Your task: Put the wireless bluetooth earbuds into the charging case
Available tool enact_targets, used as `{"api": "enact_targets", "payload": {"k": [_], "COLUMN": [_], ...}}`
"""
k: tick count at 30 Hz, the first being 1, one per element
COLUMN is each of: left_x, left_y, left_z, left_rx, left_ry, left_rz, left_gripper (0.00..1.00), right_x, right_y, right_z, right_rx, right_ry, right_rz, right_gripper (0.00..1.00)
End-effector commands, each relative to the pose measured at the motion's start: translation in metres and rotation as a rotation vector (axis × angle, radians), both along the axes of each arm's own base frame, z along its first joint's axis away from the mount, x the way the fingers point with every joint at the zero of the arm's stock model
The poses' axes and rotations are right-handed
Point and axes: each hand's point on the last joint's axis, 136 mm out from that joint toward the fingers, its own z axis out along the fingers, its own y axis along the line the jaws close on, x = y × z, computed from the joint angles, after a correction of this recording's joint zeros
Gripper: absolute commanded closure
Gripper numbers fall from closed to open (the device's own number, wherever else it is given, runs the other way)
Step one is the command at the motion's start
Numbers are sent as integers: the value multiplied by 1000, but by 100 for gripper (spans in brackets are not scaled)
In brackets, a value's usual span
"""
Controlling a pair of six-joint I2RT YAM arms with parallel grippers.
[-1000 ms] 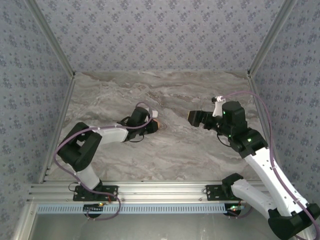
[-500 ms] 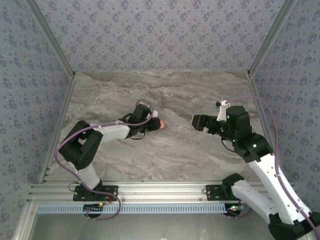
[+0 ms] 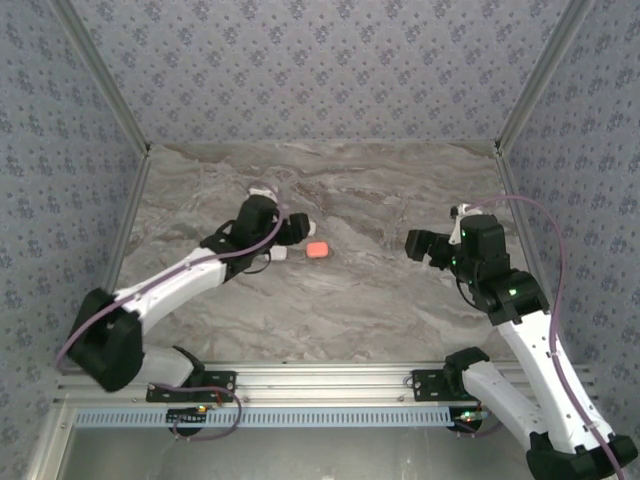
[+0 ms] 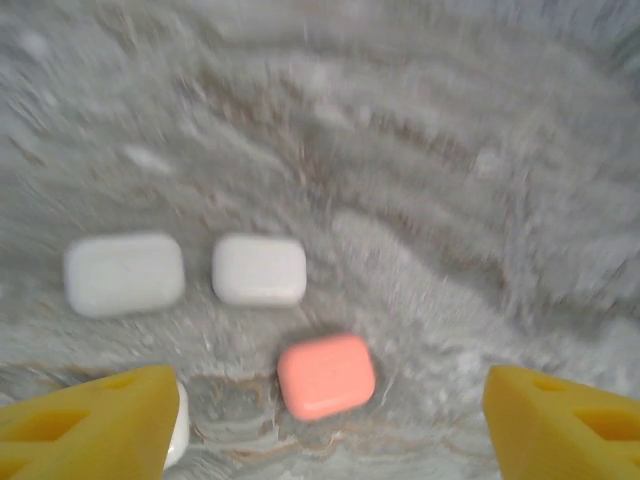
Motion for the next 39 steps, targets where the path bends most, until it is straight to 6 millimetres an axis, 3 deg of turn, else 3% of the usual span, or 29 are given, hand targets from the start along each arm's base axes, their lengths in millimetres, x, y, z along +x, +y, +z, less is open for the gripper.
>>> {"api": "enact_targets", "payload": {"k": [1, 7, 12, 14, 16, 21, 25, 29, 34, 39], "left_x": [-1, -7, -11, -13, -13, -10, 0, 11, 22, 32], "left_y": [51, 135, 194, 206, 212, 225, 224, 226, 213, 196], "left_z": [12, 18, -4, -12, -18, -37, -44, -63, -80, -80], "left_rx": [137, 225, 321, 400, 462, 526, 577, 588, 550, 511], "left_ry": [-89, -160, -159, -188, -216, -185, -193, -178, -222, -293], "left_rz": [119, 322, 487, 519, 519, 517, 465, 427, 338, 239], "left_gripper": [15, 8, 6, 6, 5, 4, 4, 4, 4, 4], "right_x": [8, 21, 27, 27, 28, 46, 62, 83, 107, 114], "right_y": [-43, -98, -124, -129, -131, -128, -122, -118, -98, -85], "right_z": [-13, -61, -113, -132, -141, -130, -128, -127, -132, -137], "right_rx": [-135, -216, -242, -257, -281, -303, -291, -284, -256, -228], "right_ry": [-35, -77, -108, -123, -132, -250, -296, -327, -313, -359], "right_rz": [-150, -324, -390, -396, -380, -337, -295, -258, -125, -78], "right_gripper": [0, 0, 0, 0, 0, 0, 0, 0, 0, 0]}}
